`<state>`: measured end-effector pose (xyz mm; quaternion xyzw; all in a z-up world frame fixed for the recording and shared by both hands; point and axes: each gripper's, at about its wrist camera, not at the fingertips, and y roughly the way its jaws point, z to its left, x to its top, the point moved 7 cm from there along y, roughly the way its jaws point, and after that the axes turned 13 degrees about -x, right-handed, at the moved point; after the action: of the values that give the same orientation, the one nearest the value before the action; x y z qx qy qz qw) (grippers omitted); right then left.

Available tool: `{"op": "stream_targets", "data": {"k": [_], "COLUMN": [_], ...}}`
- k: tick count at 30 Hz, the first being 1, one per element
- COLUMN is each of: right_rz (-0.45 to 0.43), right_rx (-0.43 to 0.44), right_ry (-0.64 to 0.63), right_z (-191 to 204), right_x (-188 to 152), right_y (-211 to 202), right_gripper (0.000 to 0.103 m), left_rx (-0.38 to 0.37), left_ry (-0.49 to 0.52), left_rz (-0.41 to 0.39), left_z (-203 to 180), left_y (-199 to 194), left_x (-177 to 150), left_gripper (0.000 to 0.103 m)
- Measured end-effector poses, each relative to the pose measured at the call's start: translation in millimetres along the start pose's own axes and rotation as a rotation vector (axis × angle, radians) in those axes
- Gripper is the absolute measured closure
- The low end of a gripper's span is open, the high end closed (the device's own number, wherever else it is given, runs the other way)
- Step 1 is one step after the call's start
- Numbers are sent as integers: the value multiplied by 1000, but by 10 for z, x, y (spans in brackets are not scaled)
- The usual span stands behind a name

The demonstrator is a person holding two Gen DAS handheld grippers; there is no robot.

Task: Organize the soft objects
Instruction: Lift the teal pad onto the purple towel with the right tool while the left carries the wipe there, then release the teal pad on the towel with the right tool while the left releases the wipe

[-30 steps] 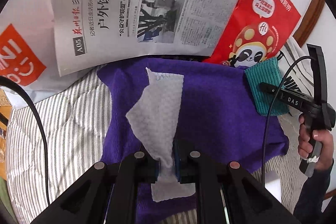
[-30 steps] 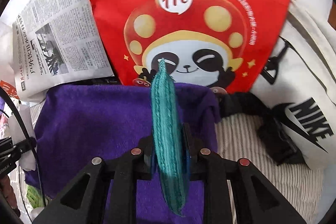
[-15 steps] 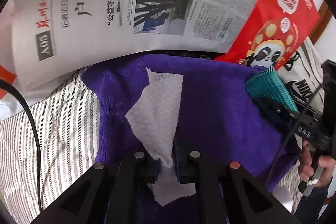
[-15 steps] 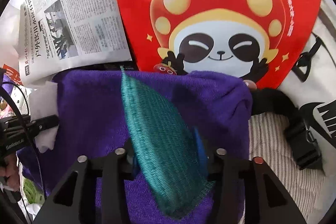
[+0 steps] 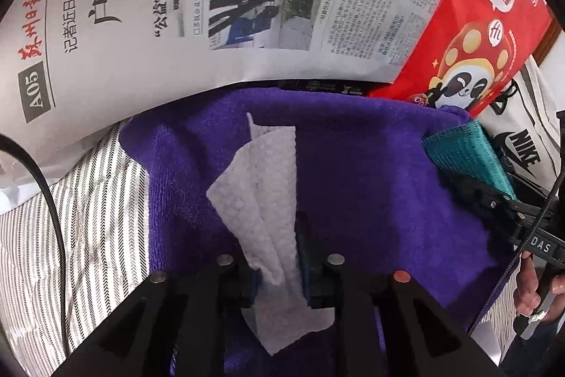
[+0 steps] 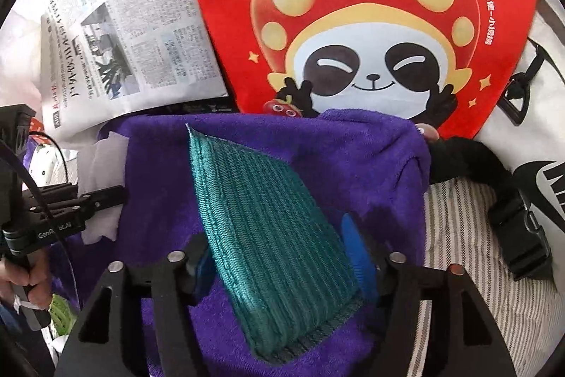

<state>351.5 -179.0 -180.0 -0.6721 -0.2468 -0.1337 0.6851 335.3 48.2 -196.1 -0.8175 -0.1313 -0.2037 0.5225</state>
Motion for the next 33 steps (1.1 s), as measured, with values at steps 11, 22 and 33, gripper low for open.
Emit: {"op": "stream_targets", "data": {"k": [11, 22, 33], "right_rz": [27, 16, -14], "right_rx": [22, 65, 97], "right_ry": [-45, -66, 38], "right_z": [176, 366, 52], "right_x": [-78, -184, -204], "right_y": [0, -121, -625], "right_gripper": [24, 16, 13], "left_rx": [49, 144, 121], "left_ry": [35, 95, 53], "left_rz": [34, 63, 71], "left_z": [-250, -486, -692], "left_y": [11, -117, -404], "left_x": [-156, -322, -476], "left_gripper": [44, 24, 22]}}
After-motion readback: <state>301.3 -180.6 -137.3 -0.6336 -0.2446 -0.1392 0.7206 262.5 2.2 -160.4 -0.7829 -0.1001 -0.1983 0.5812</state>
